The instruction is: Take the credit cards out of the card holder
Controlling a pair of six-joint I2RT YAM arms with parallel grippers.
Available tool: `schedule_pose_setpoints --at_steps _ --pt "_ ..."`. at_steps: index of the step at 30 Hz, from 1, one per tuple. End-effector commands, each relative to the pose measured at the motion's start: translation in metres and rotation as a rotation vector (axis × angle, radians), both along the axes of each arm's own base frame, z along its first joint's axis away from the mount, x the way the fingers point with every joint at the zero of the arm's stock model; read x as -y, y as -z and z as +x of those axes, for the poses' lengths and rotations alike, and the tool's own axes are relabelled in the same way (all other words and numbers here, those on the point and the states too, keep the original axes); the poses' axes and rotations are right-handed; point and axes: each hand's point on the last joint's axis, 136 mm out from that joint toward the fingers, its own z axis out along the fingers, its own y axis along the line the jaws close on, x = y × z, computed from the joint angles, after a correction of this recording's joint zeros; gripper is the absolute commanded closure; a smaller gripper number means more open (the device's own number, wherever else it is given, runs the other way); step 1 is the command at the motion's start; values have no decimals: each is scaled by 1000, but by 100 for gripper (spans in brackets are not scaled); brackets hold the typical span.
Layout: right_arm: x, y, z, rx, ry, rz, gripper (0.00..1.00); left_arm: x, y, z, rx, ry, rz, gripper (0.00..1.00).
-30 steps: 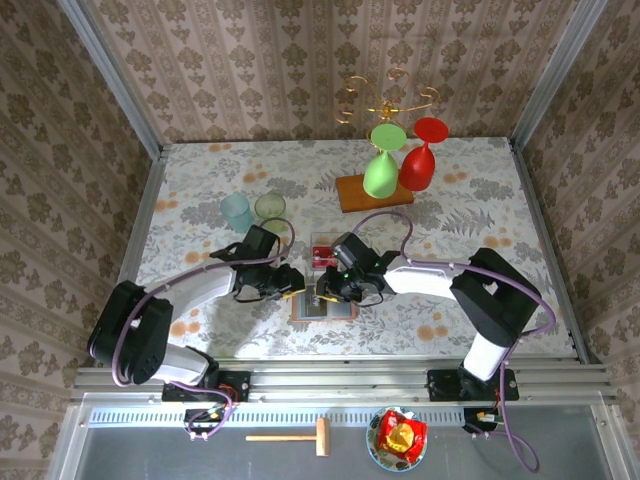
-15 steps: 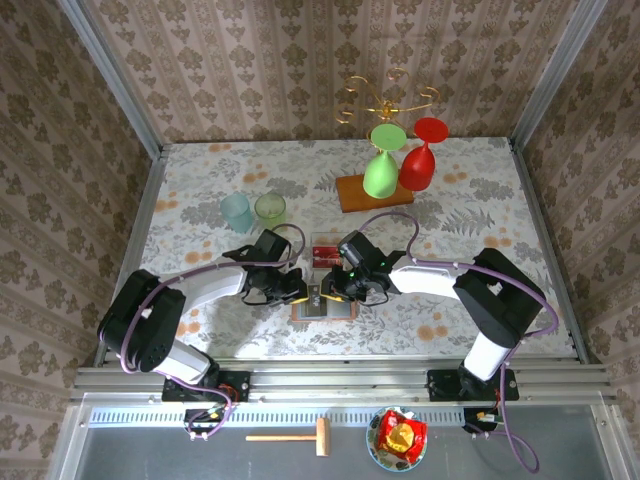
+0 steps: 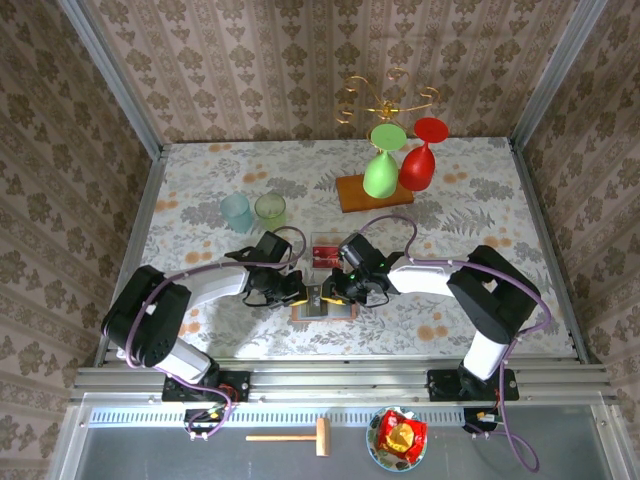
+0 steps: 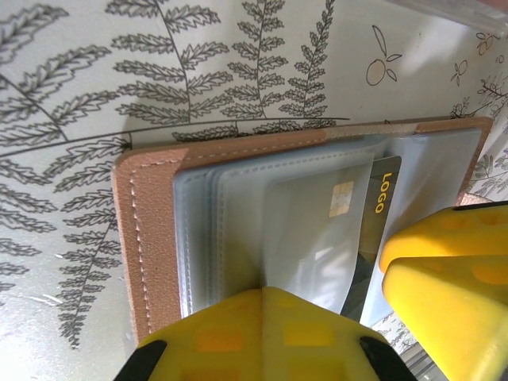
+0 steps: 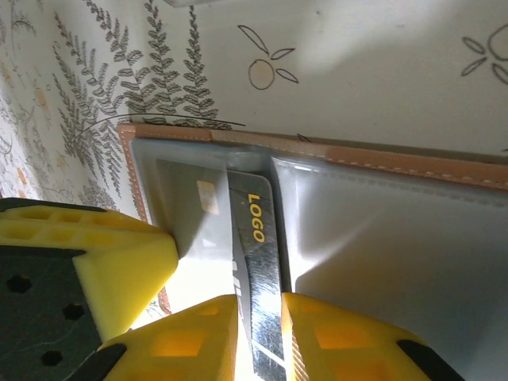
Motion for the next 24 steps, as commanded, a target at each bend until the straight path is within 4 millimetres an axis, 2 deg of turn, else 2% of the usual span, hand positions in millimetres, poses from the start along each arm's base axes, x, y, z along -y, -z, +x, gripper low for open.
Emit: schedule_pose_setpoints --at_steps 1,14,24 --pt "5 10 -4 -18 -14 -11 78 -13 18 -8 -35 -2 71 98" --pt "-5 9 -4 -44 -8 77 78 -13 22 -10 -48 -1 76 99" --pt "-8 1 -1 -34 10 133 86 -13 23 -11 -51 -2 73 99"
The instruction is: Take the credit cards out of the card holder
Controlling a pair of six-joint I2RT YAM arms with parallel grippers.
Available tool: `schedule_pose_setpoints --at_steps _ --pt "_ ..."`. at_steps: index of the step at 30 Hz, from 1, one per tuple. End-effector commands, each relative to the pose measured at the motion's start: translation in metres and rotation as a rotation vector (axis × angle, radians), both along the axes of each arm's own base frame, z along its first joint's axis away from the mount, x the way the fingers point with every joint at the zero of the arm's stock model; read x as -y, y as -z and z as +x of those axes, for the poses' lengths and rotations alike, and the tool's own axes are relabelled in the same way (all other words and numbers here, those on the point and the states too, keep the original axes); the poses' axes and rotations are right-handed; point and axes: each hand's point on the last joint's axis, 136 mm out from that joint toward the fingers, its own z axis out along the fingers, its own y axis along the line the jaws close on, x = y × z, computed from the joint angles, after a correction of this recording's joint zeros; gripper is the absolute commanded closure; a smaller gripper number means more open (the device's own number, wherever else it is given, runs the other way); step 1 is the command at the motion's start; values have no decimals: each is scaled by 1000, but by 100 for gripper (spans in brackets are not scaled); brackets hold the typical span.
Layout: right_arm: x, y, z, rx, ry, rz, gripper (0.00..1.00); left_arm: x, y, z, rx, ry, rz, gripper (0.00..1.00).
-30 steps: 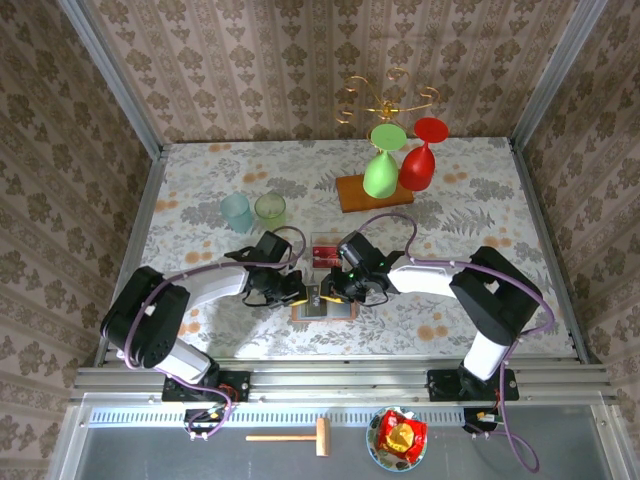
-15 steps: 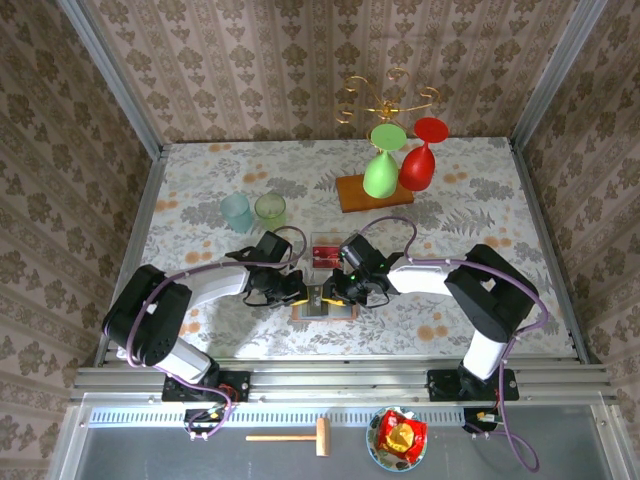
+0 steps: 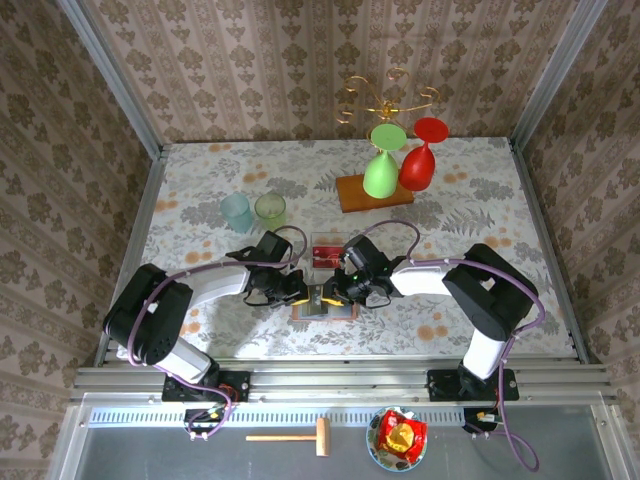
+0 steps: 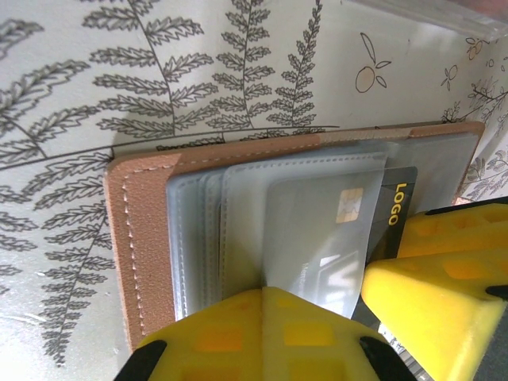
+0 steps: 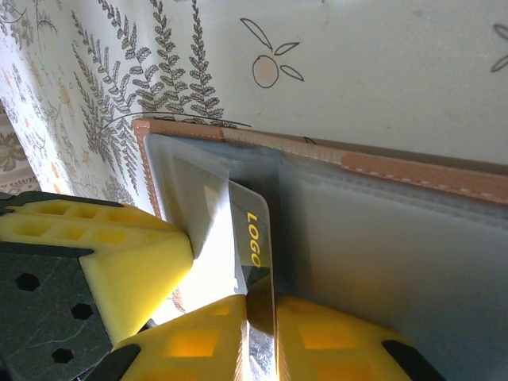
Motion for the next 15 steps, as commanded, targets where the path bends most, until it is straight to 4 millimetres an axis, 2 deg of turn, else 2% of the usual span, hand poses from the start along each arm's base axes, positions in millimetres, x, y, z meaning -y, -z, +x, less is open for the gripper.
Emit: schedule_pose_setpoints --at_steps 1,9,15 --pt "-1 0 -1 -8 4 27 87 -17 22 -13 -54 -7 88 99" --pt "23 7 -4 5 22 -64 91 -19 16 -13 -40 -7 93 98" --pt "41 5 -7 22 18 -125 92 -20 14 -13 -38 -6 95 98"
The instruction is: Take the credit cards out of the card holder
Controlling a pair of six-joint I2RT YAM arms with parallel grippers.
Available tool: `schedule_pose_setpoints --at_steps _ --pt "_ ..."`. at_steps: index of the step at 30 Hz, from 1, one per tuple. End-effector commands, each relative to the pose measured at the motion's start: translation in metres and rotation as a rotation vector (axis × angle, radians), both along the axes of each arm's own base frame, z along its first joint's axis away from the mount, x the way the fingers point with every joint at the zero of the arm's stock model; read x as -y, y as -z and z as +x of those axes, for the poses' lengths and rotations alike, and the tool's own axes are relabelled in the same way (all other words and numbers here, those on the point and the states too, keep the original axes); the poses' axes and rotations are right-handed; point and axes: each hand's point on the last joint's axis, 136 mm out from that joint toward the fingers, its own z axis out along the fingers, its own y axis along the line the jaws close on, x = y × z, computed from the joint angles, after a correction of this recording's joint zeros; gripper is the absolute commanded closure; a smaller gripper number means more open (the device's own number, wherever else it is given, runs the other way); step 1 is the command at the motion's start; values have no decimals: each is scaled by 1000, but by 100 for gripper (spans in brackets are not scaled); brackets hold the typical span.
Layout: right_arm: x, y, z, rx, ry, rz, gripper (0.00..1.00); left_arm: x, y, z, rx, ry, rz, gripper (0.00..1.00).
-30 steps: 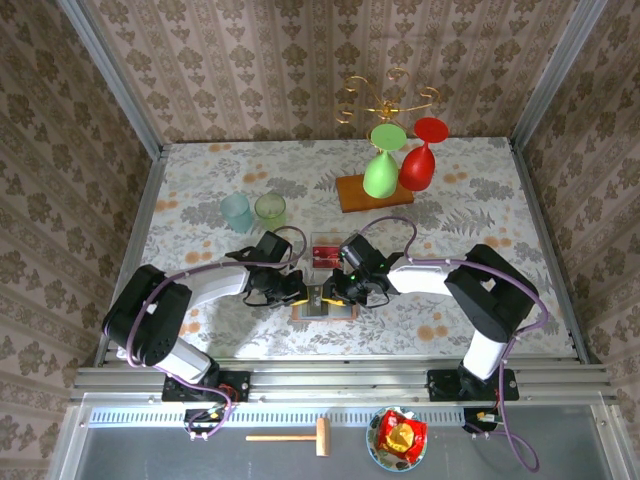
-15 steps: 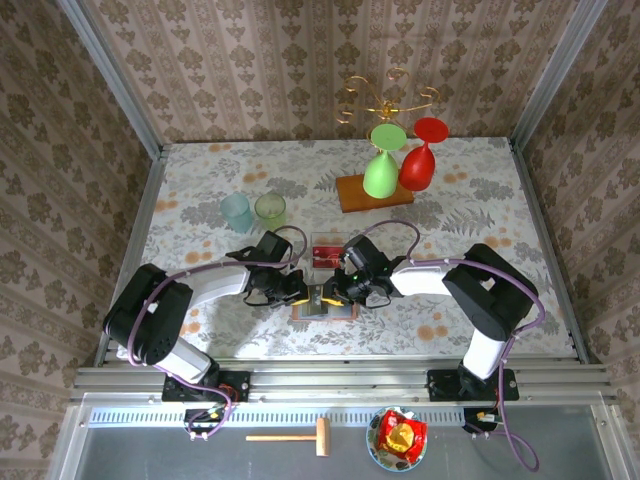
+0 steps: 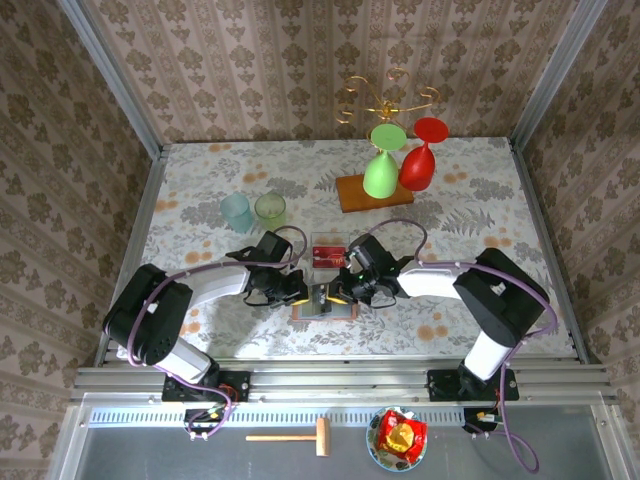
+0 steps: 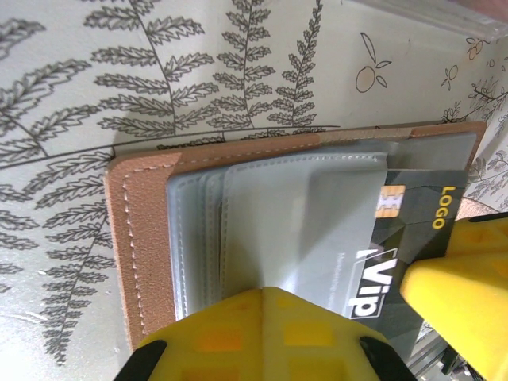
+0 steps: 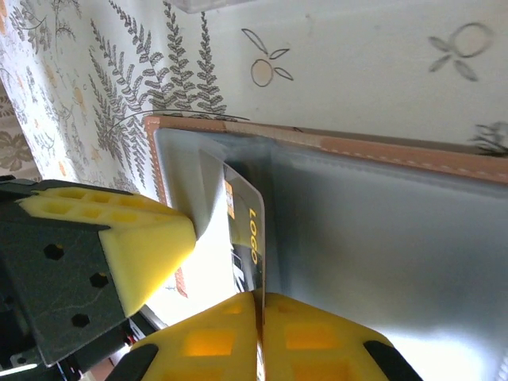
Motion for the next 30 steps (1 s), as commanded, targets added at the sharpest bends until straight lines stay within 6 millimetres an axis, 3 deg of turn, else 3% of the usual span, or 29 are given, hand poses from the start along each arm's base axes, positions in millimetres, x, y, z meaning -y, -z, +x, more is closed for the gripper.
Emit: schedule_pose_setpoints --at_steps 1,8,20,30 --pt "27 12 -8 -10 10 -116 92 -19 14 -12 -38 -6 91 98" --pt "41 5 -8 15 -12 -181 92 -16 8 -9 -27 -5 77 98" --pt "34 -3 -5 25 -27 -163 92 -9 -2 -4 -8 -4 46 97" --pt "31 -10 -5 33 -19 -135 93 -2 -32 13 82 -17 -16 91"
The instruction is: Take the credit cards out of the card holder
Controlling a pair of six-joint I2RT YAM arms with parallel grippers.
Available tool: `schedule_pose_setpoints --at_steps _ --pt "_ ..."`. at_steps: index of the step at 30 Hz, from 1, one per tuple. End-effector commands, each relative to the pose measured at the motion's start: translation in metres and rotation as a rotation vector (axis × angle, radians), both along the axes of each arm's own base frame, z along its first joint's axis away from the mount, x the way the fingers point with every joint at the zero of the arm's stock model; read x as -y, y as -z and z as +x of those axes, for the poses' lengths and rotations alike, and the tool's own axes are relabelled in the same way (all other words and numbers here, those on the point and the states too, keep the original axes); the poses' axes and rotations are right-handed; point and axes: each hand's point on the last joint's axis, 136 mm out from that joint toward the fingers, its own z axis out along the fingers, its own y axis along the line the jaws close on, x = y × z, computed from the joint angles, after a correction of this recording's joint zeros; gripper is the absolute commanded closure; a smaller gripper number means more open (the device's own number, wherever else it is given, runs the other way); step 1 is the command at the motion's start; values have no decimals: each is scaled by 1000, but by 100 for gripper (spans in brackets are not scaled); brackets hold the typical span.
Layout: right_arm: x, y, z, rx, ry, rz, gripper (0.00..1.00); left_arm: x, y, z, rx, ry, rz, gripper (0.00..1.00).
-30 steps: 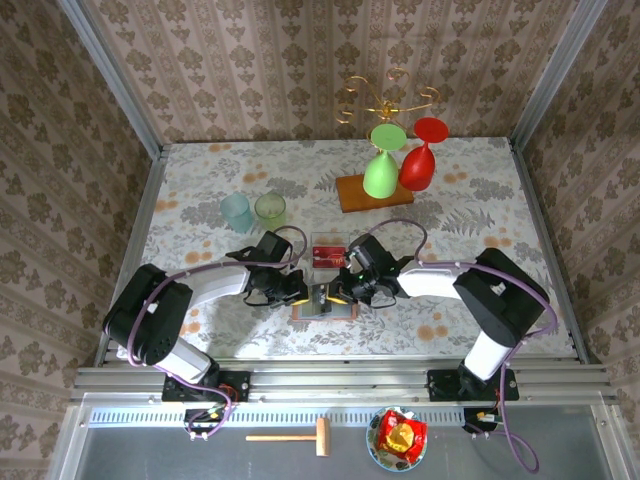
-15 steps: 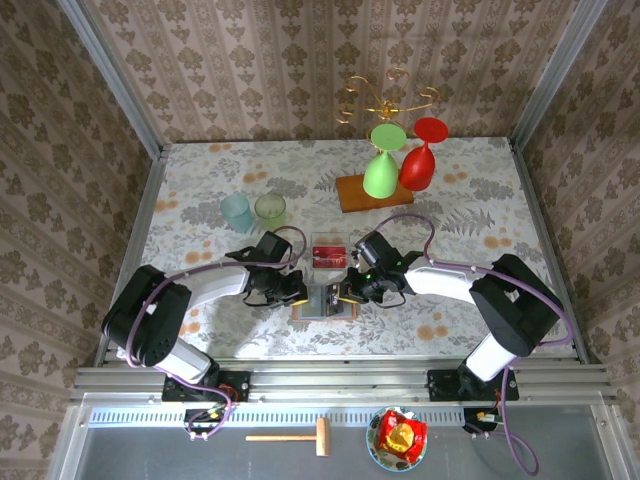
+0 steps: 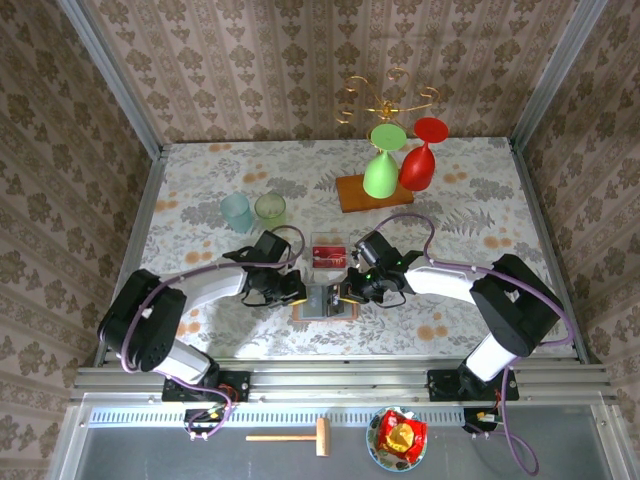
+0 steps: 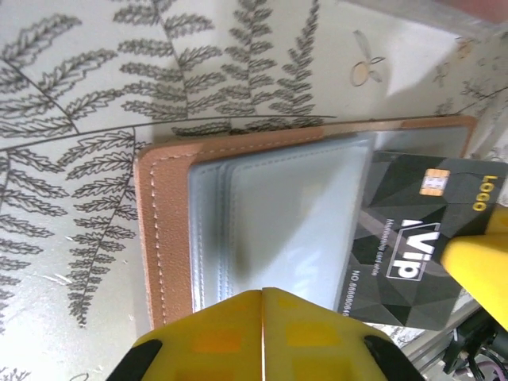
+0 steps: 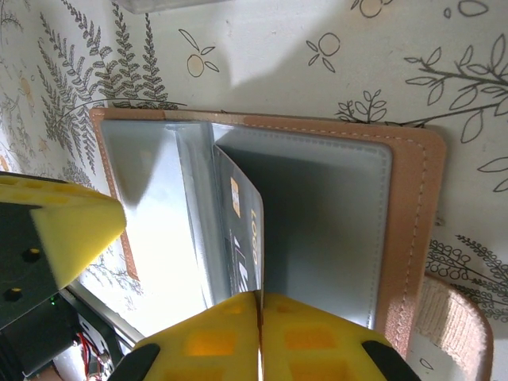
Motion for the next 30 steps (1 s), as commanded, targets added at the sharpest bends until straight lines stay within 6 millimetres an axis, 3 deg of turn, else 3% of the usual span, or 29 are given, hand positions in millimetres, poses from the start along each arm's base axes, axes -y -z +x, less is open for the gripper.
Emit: schedule_pose_setpoints --at_steps 1,14,24,30 --pt "3 -8 1 12 8 -10 93 2 -24 16 74 -10 -26 90" --pt "12 -43 9 121 -80 -81 97 -17 -45 40 197 -53 -56 85" --pt "4 -87 25 284 -254 -106 99 -29 -57 59 285 -82 -95 84" --pt "6 -106 29 384 -358 -146 99 -51 -68 76 337 -144 -100 83"
